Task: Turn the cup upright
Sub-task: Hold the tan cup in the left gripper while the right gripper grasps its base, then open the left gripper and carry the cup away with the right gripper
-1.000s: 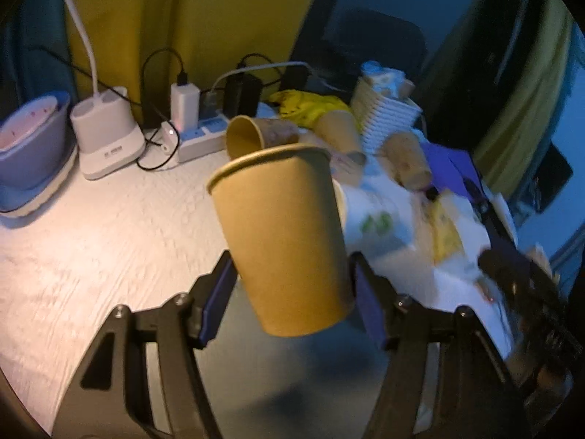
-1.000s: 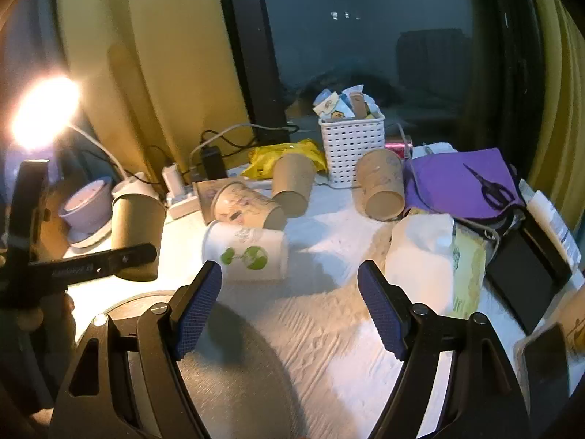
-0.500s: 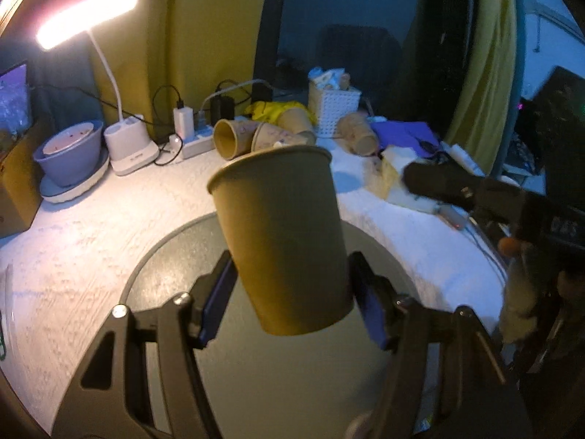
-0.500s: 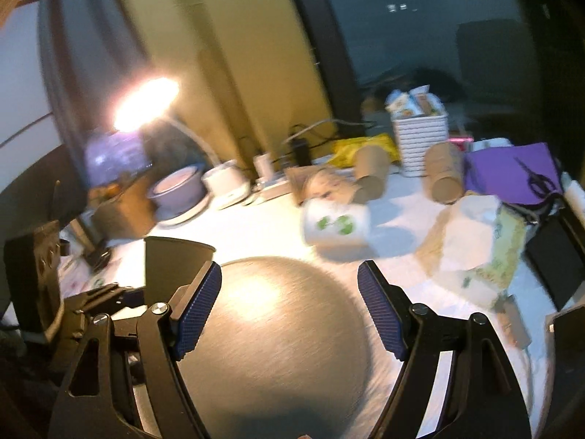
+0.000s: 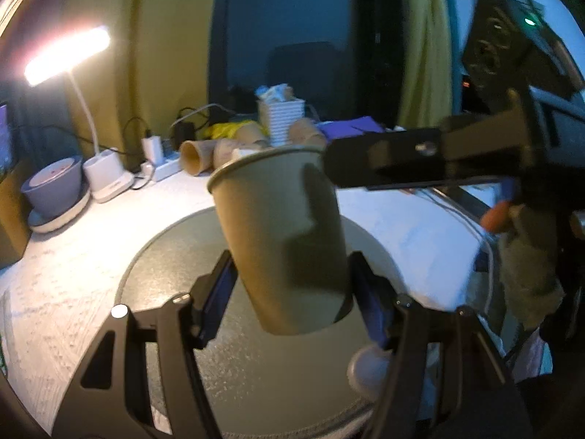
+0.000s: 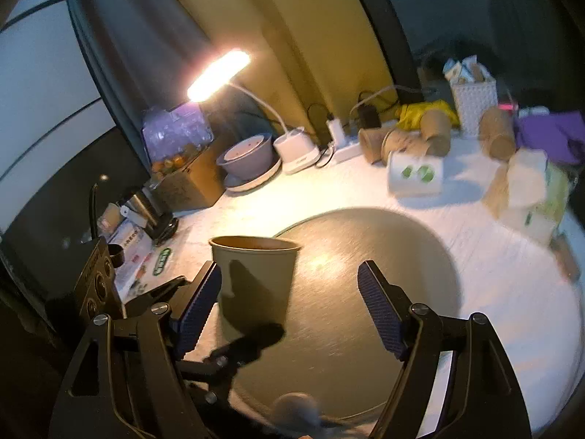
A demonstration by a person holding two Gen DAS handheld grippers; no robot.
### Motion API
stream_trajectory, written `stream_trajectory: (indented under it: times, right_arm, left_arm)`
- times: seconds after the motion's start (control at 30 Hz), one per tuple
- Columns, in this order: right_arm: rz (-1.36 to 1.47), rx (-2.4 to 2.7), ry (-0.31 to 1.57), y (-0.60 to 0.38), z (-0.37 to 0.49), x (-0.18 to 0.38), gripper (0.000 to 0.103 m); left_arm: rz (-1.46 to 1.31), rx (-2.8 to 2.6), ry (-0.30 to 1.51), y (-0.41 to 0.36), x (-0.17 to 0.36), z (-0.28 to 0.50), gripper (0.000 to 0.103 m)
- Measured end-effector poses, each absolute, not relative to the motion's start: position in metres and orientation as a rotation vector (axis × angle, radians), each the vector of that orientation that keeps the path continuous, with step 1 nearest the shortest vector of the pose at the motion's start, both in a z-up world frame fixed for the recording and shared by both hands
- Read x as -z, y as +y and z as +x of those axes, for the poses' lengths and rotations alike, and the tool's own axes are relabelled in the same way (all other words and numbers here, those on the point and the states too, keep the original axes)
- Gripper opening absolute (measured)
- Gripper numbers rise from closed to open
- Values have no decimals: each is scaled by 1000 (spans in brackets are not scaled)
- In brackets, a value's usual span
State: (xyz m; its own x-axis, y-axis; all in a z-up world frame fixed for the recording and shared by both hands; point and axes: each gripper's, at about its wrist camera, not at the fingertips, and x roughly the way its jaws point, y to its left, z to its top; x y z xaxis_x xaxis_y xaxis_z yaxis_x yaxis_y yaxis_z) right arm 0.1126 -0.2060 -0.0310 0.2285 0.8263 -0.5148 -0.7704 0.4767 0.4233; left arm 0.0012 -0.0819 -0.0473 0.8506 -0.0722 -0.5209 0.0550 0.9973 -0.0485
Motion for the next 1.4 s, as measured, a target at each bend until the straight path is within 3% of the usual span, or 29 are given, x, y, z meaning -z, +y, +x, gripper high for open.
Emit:
stream_trajectory:
  times: [0.53, 0.67, 0.77, 0.83, 1.4]
  right_arm:
    - [147, -1060, 925, -160, 96, 52, 80]
    - [144, -1058, 942, -155, 102, 55, 69]
    - [151, -1058, 956, -152, 109, 58, 68]
    - [131, -1042, 950, -146, 114, 58, 68]
    - [-63, -801, 731, -121, 150, 74, 68]
  left_arm:
    - [22, 315, 507, -68, 54, -21, 63]
    - [-12, 335, 526, -58, 56, -10, 64]
    - [-22, 335, 549, -54, 59, -2, 65]
    - [-38, 339, 568, -51, 61, 2, 82]
    - [-278, 176, 715, 32, 79, 30, 83]
